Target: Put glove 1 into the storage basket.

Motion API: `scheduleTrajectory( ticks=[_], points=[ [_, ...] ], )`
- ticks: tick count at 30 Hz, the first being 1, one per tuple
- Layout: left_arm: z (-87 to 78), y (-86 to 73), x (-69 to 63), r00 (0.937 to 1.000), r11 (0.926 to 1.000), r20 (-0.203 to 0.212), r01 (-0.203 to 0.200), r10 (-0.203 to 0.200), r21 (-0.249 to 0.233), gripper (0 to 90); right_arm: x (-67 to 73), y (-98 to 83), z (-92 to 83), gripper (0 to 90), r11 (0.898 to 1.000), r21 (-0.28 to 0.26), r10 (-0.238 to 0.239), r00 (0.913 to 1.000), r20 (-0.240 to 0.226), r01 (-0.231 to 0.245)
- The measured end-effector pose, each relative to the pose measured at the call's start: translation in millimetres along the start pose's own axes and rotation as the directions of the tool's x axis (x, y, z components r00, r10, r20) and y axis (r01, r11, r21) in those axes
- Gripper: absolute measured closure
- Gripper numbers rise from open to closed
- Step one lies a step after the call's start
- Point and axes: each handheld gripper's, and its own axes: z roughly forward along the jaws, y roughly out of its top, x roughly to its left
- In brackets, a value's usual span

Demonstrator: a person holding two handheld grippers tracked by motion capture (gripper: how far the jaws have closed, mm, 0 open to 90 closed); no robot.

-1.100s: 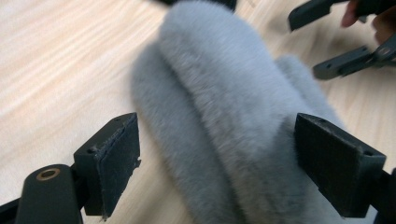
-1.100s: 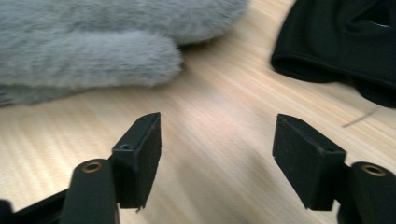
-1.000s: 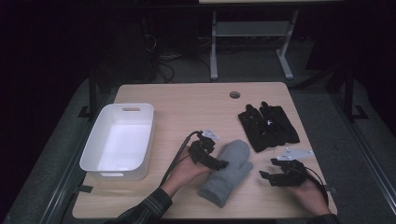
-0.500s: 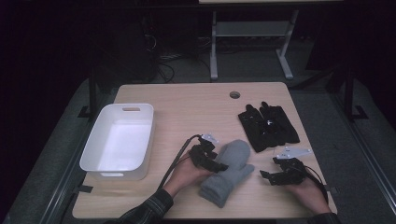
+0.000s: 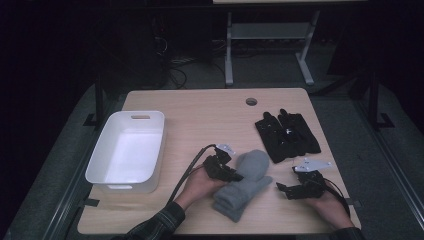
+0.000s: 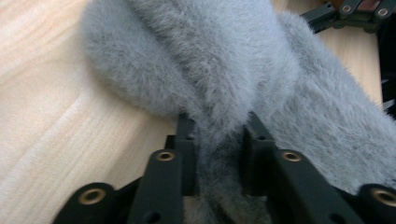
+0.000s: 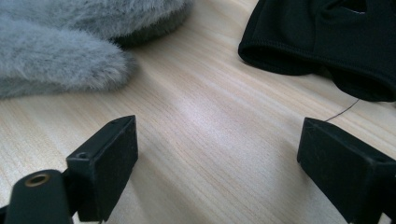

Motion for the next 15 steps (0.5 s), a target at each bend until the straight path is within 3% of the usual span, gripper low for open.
scheduleTrajectory(
  ticks=[4,15],
  points=[
    [-4.9,3.7,-4.8,0.9993,0.9994,-0.021,-0.032,0.032,0.01,78.8,0.0,0.0,0.1,11.9,1.0,0.0,0.0,1.0,-0.001,0.0],
    [-28.1,8.5,-9.5,0.9997,0.9986,0.002,-0.023,0.023,-0.047,80.7,-0.1,0.0,0.1,11.8,1.0,0.0,0.001,1.0,-0.001,-0.001]
  ],
)
